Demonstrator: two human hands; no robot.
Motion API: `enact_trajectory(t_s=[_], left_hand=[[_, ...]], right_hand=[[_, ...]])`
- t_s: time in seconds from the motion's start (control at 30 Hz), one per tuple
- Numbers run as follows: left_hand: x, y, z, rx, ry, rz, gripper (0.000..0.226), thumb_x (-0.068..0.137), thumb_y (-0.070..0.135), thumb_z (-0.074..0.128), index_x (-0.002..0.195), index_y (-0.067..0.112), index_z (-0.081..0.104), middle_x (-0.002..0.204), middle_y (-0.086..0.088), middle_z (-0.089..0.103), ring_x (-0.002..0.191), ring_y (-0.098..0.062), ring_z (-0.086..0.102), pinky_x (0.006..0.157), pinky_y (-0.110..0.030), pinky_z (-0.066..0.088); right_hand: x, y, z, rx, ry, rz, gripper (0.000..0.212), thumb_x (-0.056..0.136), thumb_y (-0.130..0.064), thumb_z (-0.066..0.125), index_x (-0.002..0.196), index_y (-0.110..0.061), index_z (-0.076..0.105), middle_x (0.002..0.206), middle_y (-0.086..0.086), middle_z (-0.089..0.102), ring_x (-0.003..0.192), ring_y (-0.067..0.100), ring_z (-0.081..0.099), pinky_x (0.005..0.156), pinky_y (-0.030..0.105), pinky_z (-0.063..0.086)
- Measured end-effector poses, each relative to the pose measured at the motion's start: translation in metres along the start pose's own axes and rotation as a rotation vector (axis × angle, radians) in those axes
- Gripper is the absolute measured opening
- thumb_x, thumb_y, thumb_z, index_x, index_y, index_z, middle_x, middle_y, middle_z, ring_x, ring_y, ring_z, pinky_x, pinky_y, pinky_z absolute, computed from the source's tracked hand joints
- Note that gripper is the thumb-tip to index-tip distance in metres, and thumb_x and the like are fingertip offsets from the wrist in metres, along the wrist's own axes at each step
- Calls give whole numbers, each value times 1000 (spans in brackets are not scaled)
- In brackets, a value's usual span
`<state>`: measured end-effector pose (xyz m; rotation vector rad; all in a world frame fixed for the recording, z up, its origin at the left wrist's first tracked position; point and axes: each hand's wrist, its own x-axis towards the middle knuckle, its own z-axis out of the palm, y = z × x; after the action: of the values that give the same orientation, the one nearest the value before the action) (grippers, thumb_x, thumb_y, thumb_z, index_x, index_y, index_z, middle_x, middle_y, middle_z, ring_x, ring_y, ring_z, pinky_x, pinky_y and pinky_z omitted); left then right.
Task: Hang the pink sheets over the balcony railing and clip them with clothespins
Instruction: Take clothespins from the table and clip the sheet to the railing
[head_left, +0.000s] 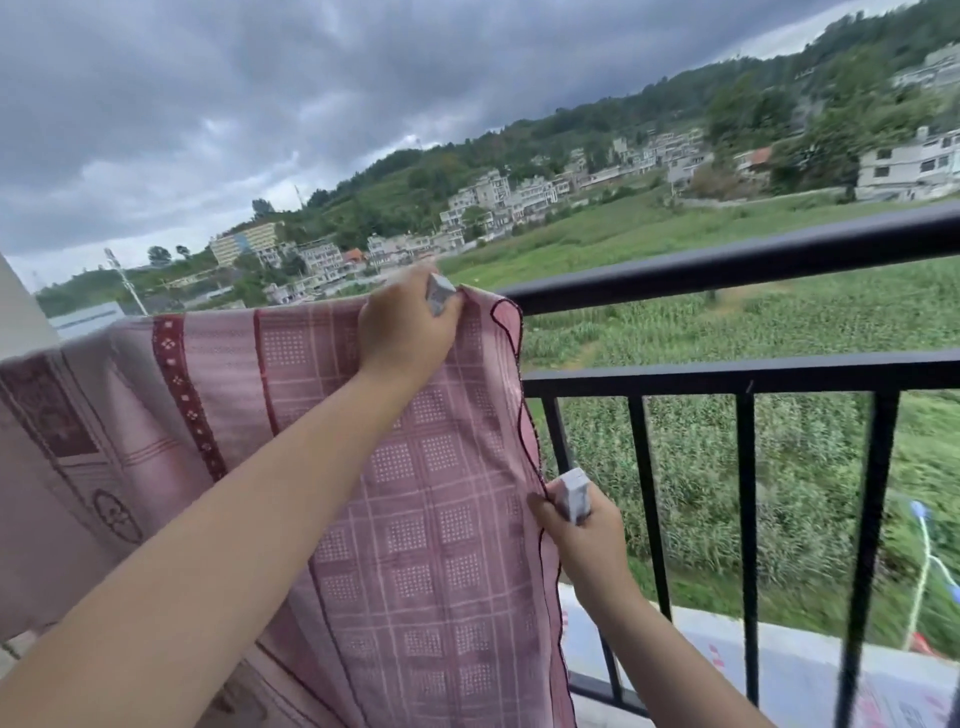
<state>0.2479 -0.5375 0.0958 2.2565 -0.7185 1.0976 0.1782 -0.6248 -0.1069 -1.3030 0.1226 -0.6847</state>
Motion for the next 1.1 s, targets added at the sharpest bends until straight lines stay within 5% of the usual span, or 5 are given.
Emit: enact_trajectory(t_s=[0.1,0.17,0.27,0.47,1.1], left_hand=[[-26,2,5,-10,-60,483,26,74,-2,64,100,1,65,101,-17,69,89,-28,67,66,-23,52],[-51,3,12,80,-425,830,34,73,-1,60,105,8,65,112,-10,67,93,-24,67,67,-28,57],[-70,5,24,368,-1025,742,42,82,15,49,124,17,52,138,2,46,119,-18,52,87,-35,50],[-67,-5,32,225,-1552,450,36,84,34,58,104,5,62,103,-15,67,95,-28,61,84,-40,50],[-101,-58,28,15,-1622,520,13,79,24,59,70,21,49,64,0,58,52,-17,52,49,-23,40]], right_hand=[[5,1,-5,120,12,67,33,75,7,64,55,-15,51,55,1,47,56,14,43,59,29,36],[5,4,-10,176,7,78,31,74,9,64,56,-14,54,56,2,51,57,14,49,61,28,41],[-5,14,-10,245,-16,127,27,73,9,65,58,-12,56,56,-2,56,56,9,55,64,28,45],[-36,24,-4,301,-10,163,33,70,4,68,49,-22,64,51,-9,63,56,5,58,65,26,47],[-95,20,35,269,199,153,51,76,18,55,44,-22,61,68,10,56,70,23,54,74,40,45]])
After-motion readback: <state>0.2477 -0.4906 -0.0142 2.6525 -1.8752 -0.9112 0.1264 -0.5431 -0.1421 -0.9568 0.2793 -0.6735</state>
